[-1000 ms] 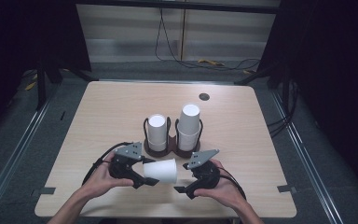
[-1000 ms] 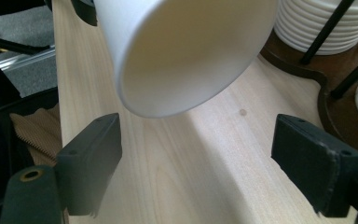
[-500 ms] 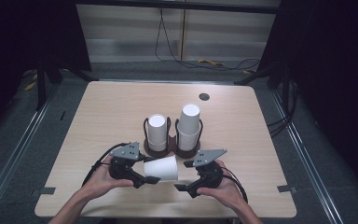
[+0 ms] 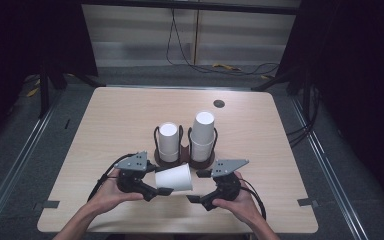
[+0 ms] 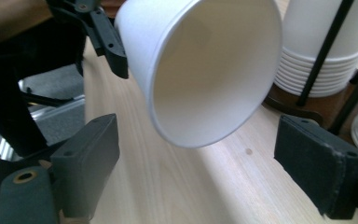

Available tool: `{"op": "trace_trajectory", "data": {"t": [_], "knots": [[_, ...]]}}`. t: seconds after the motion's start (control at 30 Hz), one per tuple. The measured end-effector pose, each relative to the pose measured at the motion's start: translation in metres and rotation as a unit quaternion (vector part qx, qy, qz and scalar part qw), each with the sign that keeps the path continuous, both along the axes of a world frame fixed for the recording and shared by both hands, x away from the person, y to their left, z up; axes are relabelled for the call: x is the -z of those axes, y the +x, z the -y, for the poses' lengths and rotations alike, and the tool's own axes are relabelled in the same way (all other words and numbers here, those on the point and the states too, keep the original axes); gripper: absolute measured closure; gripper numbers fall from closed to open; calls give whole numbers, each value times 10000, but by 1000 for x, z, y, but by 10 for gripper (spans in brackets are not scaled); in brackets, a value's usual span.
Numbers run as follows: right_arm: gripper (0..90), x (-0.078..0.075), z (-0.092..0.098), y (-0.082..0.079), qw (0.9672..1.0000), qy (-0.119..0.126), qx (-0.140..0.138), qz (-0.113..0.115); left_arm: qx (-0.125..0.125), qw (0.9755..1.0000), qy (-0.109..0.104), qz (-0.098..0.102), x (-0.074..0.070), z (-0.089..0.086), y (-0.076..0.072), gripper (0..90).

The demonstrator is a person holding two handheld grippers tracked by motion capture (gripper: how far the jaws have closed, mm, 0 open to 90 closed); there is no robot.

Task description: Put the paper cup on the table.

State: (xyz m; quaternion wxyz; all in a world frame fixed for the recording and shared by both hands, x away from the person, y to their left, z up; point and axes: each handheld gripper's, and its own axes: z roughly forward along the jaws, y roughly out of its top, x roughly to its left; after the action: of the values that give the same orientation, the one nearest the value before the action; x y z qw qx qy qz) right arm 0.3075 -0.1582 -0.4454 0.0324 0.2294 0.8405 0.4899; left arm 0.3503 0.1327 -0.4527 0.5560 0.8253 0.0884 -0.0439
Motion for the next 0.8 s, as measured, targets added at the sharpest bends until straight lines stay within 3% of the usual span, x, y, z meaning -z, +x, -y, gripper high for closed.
{"op": "trace_trajectory", "data": {"t": [0.47, 0.8], "knots": [[139, -7, 6, 2, 9978, 662, 7, 17, 125, 9997, -195, 61, -1, 6, -6, 319], [138, -9, 2, 5, 9966, 829, -22, -16, 162, 9994, -277, 113, -2, 10, -10, 320]]}}
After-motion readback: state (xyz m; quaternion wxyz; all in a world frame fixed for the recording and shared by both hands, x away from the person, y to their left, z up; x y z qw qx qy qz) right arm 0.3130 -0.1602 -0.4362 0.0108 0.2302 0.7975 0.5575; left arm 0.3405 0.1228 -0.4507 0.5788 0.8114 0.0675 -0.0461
